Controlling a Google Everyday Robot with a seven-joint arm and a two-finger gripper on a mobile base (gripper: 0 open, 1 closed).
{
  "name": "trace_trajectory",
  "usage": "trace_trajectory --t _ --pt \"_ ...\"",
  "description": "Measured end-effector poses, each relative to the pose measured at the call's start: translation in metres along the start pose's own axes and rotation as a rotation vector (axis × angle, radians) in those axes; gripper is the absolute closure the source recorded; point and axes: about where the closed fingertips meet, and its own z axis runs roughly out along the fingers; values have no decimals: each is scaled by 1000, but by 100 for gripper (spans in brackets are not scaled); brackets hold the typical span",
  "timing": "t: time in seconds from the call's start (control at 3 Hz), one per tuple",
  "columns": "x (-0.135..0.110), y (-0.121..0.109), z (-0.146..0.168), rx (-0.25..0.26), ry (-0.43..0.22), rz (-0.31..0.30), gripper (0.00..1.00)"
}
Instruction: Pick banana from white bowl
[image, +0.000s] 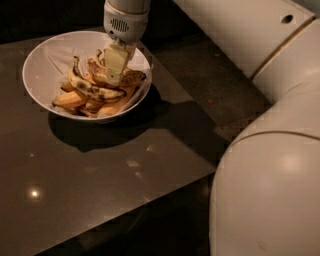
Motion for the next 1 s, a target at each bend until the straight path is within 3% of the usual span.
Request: trace_trajectory --t 0.67,1.0 --pt "-1 3 12 -22 12 8 38" --pt "-1 3 12 -23 14 10 57"
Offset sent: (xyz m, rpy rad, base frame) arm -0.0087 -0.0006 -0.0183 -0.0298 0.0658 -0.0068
